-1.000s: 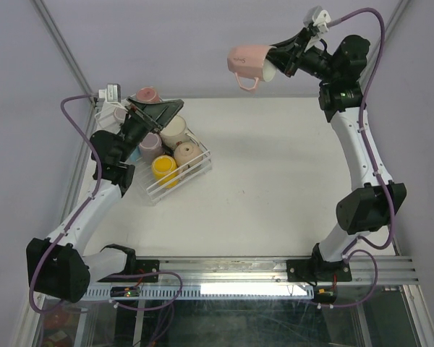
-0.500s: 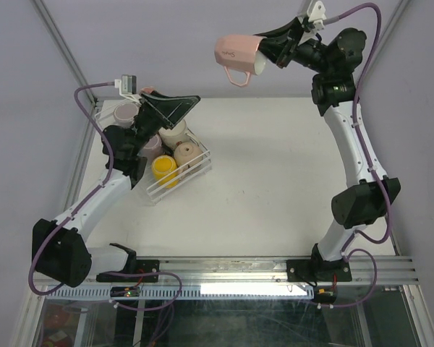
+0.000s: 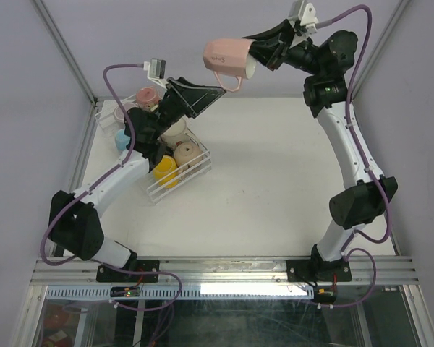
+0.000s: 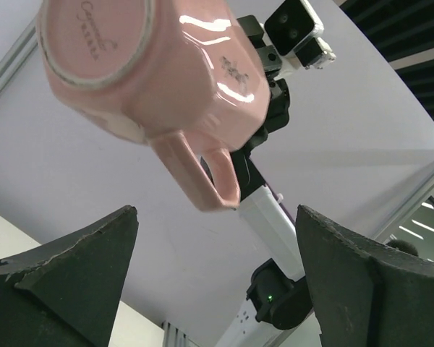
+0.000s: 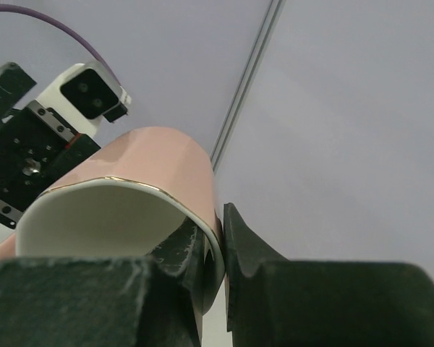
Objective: Load the cups into the dish rack
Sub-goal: Pick up the cup at the center of the board, then place the cup on the dish rack.
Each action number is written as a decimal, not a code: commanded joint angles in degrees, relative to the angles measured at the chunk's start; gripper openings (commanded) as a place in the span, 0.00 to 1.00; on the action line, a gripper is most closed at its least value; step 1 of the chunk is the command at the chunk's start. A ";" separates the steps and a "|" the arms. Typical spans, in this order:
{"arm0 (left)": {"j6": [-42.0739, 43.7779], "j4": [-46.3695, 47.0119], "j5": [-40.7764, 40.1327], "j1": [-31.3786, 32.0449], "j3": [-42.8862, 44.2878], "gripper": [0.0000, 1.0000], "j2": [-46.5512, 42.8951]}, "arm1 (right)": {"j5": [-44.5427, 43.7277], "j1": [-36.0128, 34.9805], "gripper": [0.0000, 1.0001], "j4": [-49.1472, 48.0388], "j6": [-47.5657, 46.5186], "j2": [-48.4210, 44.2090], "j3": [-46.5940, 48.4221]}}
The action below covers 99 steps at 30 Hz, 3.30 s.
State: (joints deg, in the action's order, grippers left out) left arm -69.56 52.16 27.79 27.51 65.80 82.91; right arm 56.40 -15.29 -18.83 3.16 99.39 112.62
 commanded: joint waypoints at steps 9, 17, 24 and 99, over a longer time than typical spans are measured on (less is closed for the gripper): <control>-6.08 5.27 7.61 3.48 14.92 0.64 11.70 | 0.07 -1.63 0.00 -9.06 2.03 -3.23 1.11; -12.28 13.35 7.08 4.48 18.87 0.39 15.96 | 1.29 -1.76 0.00 -10.49 2.03 -4.33 -1.02; -13.38 16.23 6.34 4.46 18.67 0.00 16.06 | 1.42 -1.76 0.00 -10.70 1.69 -4.72 -1.88; 43.98 -85.27 -27.37 -11.25 17.56 0.00 -22.61 | -13.42 3.60 0.98 24.42 -24.92 -26.08 -37.57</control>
State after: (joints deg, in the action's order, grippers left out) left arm -29.43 -25.65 14.72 16.78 78.15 64.42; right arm 43.79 -11.97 5.08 -20.40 74.32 75.11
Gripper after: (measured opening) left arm 0.161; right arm 0.981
